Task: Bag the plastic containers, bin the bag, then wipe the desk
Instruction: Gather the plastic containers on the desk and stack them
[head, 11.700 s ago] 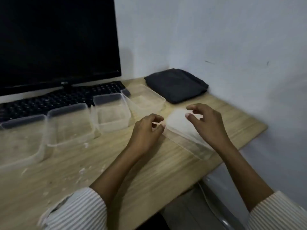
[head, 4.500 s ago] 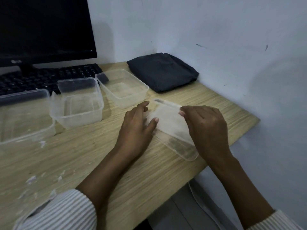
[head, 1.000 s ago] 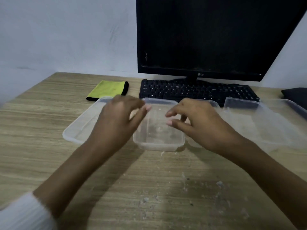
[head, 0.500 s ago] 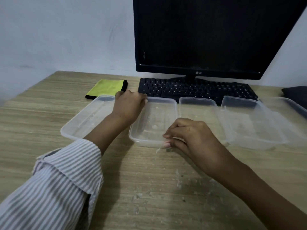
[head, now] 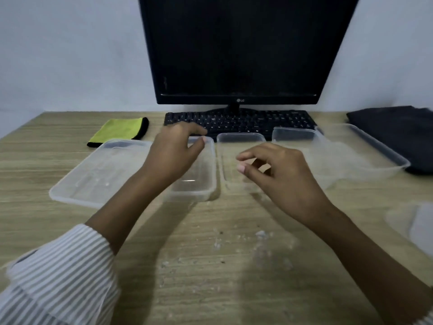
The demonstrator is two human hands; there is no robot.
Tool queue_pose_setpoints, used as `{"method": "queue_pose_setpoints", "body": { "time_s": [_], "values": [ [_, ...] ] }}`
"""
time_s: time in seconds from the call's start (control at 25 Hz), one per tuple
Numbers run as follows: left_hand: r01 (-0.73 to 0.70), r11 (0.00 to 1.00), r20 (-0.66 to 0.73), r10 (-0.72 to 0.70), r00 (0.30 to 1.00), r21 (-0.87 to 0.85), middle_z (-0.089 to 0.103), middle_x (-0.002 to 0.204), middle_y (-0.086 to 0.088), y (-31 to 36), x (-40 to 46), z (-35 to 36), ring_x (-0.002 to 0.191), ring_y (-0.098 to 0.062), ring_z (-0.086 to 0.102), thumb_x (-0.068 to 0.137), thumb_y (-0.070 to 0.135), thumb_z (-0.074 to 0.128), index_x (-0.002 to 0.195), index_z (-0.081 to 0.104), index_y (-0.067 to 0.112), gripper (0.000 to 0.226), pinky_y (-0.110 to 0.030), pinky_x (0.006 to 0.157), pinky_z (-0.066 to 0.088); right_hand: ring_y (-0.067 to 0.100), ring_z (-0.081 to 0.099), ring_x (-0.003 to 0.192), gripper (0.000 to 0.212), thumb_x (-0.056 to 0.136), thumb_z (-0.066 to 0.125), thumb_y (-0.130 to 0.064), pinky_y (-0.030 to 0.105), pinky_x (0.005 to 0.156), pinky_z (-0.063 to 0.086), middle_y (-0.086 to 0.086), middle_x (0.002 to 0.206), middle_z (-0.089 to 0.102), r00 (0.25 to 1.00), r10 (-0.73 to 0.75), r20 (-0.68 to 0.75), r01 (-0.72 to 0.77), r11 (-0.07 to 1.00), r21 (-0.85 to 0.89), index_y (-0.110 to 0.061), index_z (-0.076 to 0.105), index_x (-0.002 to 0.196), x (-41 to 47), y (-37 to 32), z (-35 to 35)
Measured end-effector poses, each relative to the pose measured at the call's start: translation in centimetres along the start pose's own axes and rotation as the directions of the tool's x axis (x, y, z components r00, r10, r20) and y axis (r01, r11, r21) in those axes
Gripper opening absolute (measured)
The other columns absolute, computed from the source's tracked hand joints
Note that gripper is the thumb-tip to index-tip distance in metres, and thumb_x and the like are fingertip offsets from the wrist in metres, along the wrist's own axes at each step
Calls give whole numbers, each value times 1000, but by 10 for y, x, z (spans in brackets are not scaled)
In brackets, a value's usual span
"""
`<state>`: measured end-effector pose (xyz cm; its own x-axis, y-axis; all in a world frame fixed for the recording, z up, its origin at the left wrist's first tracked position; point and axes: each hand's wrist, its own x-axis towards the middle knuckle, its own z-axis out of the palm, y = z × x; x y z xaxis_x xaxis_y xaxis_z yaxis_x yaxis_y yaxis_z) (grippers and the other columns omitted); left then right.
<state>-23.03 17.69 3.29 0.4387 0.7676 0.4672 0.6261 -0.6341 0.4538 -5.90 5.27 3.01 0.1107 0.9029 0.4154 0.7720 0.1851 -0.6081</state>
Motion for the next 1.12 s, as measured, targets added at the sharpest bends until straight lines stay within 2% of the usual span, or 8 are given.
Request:
{"method": "queue_pose_setpoints", "body": {
  "time_s": [0.12, 0.32, 0.52, 0.64, 0.8, 0.92, 1.0, 1.12],
  "values": [
    [-80, 991, 26, 84, 996, -111, 68, 111, 6, 47, -14, 14, 101, -7, 60, 95, 29, 53, 113, 67, 19, 25, -20, 82, 42, -1, 61, 84, 20, 88, 67, -26, 7, 69, 46, -14, 102, 67, 991, 87, -104, -88, 996, -5, -22, 71, 107, -22, 15, -34],
    [-245, 930, 101, 281, 954, -274, 68, 104, 11, 133, -34, 58, 92, -4, 61, 94, 30, 54, 110, 67, 22, 22, -29, 80, 51, -4, 61, 85, 23, 87, 67, -30, 4, 69, 43, -14, 103, 69, 937, 240, -253, -263, 963, -63, -24, 71, 109, -79, 53, -105],
    [-312, 879, 241, 411, 879, -361, 67, 108, 8, 203, -45, 116, 97, -6, 59, 92, 30, 58, 114, 65, 24, 24, -30, 83, 50, -6, 62, 91, 27, 86, 68, -31, 7, 76, 46, -16, 108, 68, 858, 395, -329, -459, 876, -145, -25, 70, 111, -139, 95, -171],
    [-342, 856, 308, 470, 827, -389, 64, 116, 8, 228, -50, 148, 106, -11, 56, 90, 31, 61, 117, 64, 24, 28, -32, 88, 47, -1, 58, 101, 36, 80, 70, -44, 22, 89, 47, -15, 116, 64, 834, 476, -280, -538, 813, -222, -29, 68, 112, -170, 114, -195],
    [-384, 852, 381, 508, 772, -356, 51, 138, 13, 245, -57, 177, 125, -10, 43, 88, 40, 60, 126, 58, 33, 38, -35, 102, 40, 2, 45, 121, 65, 68, 71, -61, 20, 95, 33, -13, 138, 52, 834, 544, -97, -541, 769, -341, -34, 60, 125, -193, 128, -207],
    [-411, 850, 418, 522, 744, -330, 48, 142, 14, 245, -55, 184, 126, -10, 43, 87, 44, 58, 126, 58, 35, 40, -37, 102, 41, 9, 34, 136, 73, 65, 69, -66, 29, 108, 27, -13, 150, 39, 815, 578, -44, -541, 731, -416, -39, 53, 131, -200, 135, -207],
    [-412, 842, 428, 534, 729, -348, 48, 142, 13, 241, -54, 183, 127, -9, 44, 85, 48, 59, 126, 59, 35, 43, -39, 103, 42, 10, 33, 137, 72, 67, 67, -67, 28, 106, 25, -14, 150, 38, 820, 571, -36, -523, 723, -452, -40, 52, 132, -200, 136, -206],
    [-384, 845, 418, 523, 743, -374, 46, 144, 12, 240, -55, 185, 127, -8, 45, 82, 49, 63, 132, 52, 34, 53, -38, 103, 42, 10, 44, 129, 65, 71, 59, -69, 27, 99, 32, -14, 142, 50, 859, 511, -43, -462, 735, -497, -37, 57, 128, -200, 134, -208]
  ]
}}
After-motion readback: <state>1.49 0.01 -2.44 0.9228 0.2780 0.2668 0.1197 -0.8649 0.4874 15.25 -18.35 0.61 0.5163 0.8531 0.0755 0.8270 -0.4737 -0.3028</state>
